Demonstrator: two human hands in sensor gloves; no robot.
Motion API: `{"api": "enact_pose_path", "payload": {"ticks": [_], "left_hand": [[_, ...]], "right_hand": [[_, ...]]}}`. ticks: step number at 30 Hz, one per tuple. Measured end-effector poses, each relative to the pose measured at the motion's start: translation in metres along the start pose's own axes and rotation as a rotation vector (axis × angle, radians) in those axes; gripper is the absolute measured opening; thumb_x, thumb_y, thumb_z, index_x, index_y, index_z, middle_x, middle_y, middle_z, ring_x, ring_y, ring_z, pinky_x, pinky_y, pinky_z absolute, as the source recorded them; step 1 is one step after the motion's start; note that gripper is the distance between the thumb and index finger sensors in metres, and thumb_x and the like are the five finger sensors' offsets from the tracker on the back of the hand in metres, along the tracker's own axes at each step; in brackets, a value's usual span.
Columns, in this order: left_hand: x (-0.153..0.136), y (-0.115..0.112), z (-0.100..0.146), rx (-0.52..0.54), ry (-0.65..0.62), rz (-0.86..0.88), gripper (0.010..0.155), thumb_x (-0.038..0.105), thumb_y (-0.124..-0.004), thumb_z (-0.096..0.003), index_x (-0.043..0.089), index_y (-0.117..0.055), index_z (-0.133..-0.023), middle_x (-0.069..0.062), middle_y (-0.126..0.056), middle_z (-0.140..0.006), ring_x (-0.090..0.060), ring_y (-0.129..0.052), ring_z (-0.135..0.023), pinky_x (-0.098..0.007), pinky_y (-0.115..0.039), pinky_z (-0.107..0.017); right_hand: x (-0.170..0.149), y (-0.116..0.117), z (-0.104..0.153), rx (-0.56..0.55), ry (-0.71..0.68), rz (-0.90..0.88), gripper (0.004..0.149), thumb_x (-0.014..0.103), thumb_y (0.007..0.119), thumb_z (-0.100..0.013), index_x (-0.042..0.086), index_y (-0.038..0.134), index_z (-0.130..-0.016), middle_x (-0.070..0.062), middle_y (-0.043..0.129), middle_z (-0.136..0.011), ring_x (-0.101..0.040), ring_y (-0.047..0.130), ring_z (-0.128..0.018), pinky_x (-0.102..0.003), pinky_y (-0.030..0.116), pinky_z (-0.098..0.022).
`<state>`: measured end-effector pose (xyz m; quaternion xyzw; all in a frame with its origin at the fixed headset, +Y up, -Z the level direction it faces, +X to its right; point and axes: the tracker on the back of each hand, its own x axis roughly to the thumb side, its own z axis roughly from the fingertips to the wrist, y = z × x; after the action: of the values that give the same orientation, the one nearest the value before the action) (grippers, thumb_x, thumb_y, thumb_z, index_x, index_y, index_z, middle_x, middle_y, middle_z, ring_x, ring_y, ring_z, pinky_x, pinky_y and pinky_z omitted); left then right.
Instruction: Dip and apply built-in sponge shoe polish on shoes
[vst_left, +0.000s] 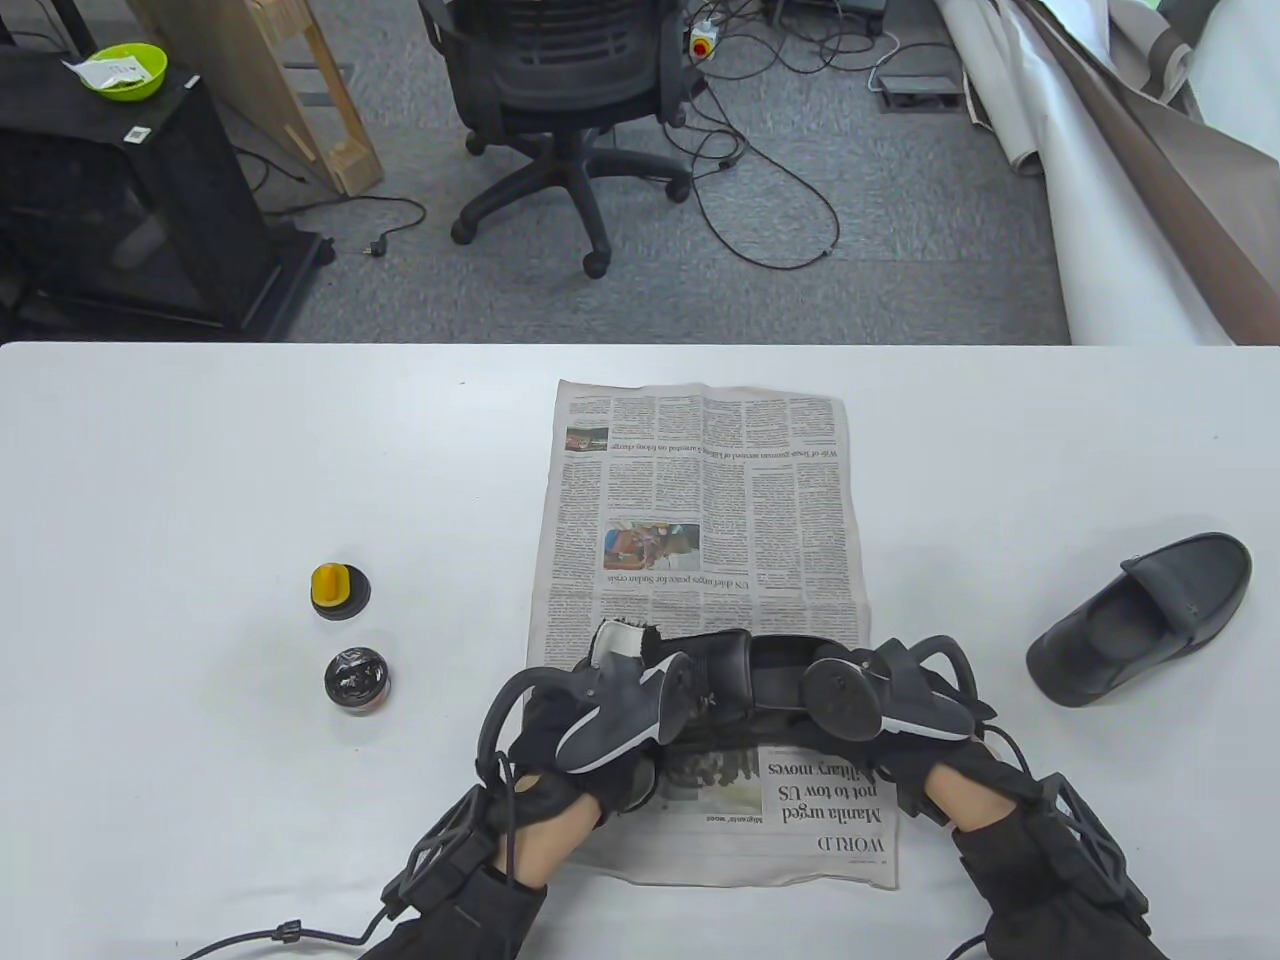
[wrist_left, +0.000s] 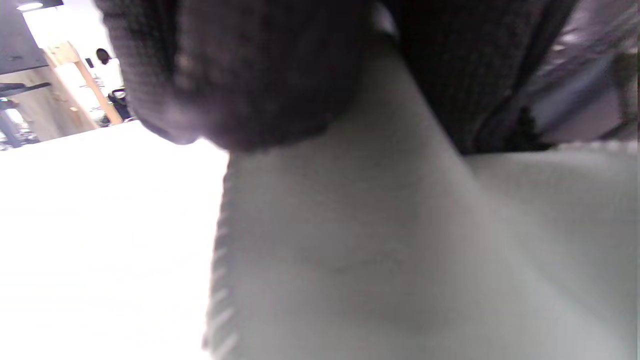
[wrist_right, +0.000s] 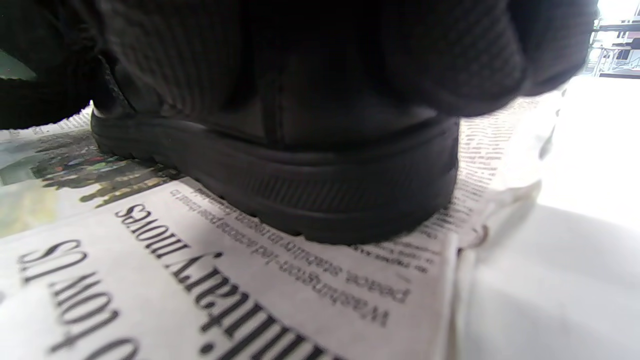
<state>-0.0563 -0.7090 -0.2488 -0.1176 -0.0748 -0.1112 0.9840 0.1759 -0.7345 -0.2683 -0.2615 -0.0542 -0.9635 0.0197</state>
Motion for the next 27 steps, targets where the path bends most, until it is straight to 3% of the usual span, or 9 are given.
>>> {"api": "enact_pose_path", "payload": {"ticks": [3,5,8,11,15,27], "left_hand": [[-0.011,0.004,-0.001,0.011,0.047,-0.001,0.066,0.047,-0.099,-0.0364,0.027,-0.074,-0.094,0.004,-0.103,-0.048,-0.008,-0.102,-0.015,-0.041,-0.090,-0.053],[-0.012,0.007,0.001,0.071,0.038,0.178,0.062,0.046,-0.099,-0.0369,0.026,-0.079,-0.091,0.003,-0.104,-0.046,-0.007,-0.102,-0.013,-0.040,-0.090,-0.051],[0.006,0.016,0.003,0.198,-0.135,0.398,0.062,0.047,-0.096,-0.0375,0.026,-0.076,-0.093,0.004,-0.103,-0.047,-0.007,-0.101,-0.013,-0.040,-0.090,-0.051],[0.027,0.017,0.004,0.271,-0.187,0.416,0.063,0.048,-0.095,-0.0369,0.027,-0.075,-0.093,0.004,-0.103,-0.047,-0.006,-0.101,-0.013,-0.039,-0.091,-0.051],[0.038,0.007,0.000,0.237,-0.172,0.297,0.065,0.050,-0.092,-0.0370,0.027,-0.072,-0.095,0.004,-0.103,-0.048,-0.006,-0.102,-0.014,-0.040,-0.091,-0.051],[-0.011,-0.003,-0.015,0.003,-0.065,0.203,0.063,0.049,-0.093,-0.0379,0.029,-0.073,-0.094,0.003,-0.103,-0.049,-0.007,-0.102,-0.016,-0.041,-0.089,-0.052]], "right_hand": [[0.000,0.000,0.000,-0.001,0.002,0.004,0.041,0.058,0.081,-0.032,0.026,0.088,-0.057,-0.001,0.082,-0.071,-0.019,0.094,-0.034,-0.046,0.082,-0.050],[0.000,0.000,0.000,0.000,0.000,0.002,0.041,0.058,0.081,-0.032,0.026,0.088,-0.057,-0.001,0.082,-0.071,-0.019,0.094,-0.034,-0.046,0.081,-0.050],[0.000,0.000,0.000,0.003,-0.001,0.001,0.041,0.058,0.081,-0.032,0.026,0.088,-0.058,-0.001,0.082,-0.071,-0.019,0.094,-0.034,-0.046,0.081,-0.050],[0.000,0.000,0.000,0.000,0.001,0.005,0.041,0.058,0.081,-0.032,0.026,0.088,-0.058,-0.001,0.082,-0.071,-0.019,0.094,-0.034,-0.046,0.081,-0.050],[0.000,0.000,0.000,0.003,-0.004,-0.001,0.041,0.058,0.081,-0.032,0.026,0.088,-0.057,-0.001,0.082,-0.071,-0.019,0.094,-0.034,-0.046,0.081,-0.050],[0.000,0.000,-0.001,0.002,-0.001,0.003,0.041,0.058,0.081,-0.032,0.026,0.088,-0.057,-0.001,0.082,-0.071,-0.019,0.094,-0.034,-0.046,0.081,-0.050]]}}
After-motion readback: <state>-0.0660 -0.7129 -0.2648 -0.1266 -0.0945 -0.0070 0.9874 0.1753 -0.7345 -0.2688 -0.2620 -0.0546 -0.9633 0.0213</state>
